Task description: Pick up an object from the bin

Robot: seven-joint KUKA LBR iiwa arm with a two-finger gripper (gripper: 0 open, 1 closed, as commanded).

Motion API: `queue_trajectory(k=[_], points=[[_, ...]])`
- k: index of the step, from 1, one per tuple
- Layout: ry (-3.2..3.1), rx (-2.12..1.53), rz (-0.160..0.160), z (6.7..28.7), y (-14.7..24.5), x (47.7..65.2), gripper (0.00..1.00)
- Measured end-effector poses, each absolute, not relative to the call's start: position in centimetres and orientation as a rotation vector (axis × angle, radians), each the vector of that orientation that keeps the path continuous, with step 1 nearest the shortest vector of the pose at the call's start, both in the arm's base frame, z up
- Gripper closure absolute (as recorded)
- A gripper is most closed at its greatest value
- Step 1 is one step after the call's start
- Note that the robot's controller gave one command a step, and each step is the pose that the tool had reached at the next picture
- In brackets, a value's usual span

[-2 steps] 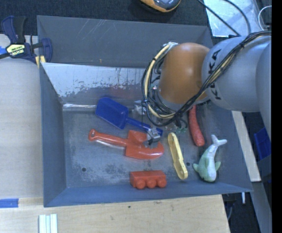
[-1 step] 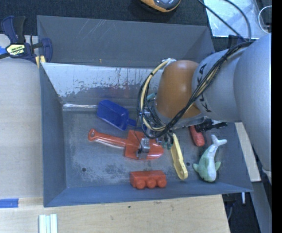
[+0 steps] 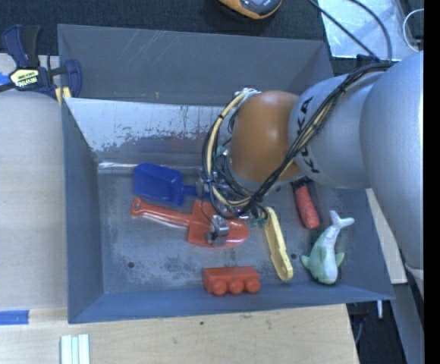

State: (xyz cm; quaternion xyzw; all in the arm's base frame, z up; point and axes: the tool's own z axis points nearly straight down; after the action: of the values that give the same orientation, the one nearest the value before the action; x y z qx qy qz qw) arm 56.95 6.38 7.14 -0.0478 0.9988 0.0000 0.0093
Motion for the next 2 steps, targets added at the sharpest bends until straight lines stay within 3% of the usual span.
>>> queue_trajectory(k=[1, 2], points=[[3.121, 0.225, 0.007, 7.56, 4.29, 56.41, 1.0], [3.122, 0.224, 0.007, 7.56, 4.29, 56.41, 1.0]])
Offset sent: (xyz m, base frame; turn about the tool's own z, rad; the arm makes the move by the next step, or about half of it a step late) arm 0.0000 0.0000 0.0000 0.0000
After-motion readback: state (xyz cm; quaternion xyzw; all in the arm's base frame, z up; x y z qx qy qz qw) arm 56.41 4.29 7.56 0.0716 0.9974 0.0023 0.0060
